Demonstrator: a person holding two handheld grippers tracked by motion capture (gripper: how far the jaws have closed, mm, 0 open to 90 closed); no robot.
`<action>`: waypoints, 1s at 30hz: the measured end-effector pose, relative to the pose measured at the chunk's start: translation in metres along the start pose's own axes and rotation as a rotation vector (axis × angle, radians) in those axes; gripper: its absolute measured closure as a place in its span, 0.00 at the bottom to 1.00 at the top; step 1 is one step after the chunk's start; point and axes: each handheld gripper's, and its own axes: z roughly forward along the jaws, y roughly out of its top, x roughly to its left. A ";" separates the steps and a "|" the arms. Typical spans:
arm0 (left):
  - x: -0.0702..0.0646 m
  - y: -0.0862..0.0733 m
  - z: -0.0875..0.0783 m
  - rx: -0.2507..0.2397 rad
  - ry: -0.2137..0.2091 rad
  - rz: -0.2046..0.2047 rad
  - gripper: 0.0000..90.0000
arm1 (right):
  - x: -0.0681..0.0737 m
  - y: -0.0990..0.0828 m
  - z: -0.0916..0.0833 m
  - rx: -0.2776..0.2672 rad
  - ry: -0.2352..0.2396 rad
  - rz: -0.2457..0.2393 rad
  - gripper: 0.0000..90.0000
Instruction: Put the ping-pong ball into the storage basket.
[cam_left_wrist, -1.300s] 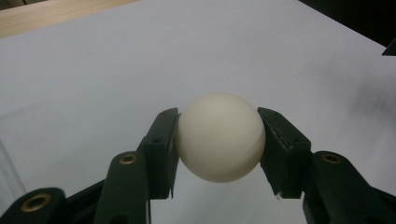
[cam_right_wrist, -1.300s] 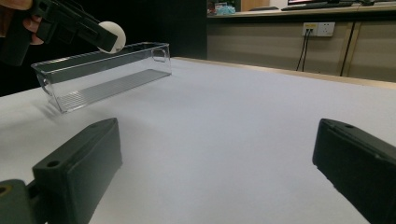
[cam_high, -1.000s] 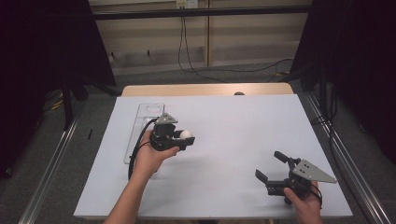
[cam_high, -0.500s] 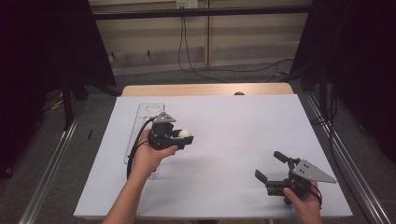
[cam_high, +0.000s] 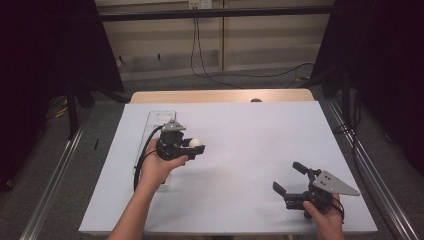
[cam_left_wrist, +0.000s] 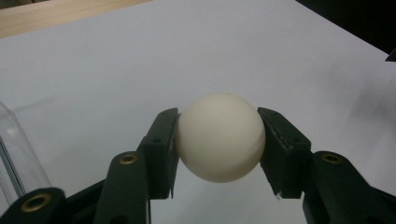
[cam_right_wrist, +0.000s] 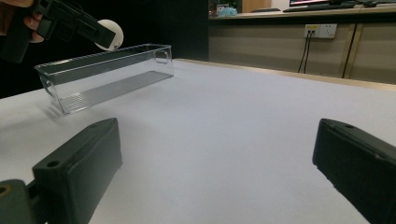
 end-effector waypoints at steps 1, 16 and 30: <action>0.000 0.000 0.000 -0.002 -0.001 -0.008 0.57 | 0.000 0.000 0.000 0.002 0.001 0.000 0.01; 0.006 0.000 -0.004 0.002 0.009 -0.017 0.57 | -0.001 0.000 0.000 0.001 0.004 -0.002 0.01; 0.009 0.002 -0.014 -0.003 0.028 -0.029 0.57 | -0.001 0.000 0.000 0.000 0.000 0.002 0.01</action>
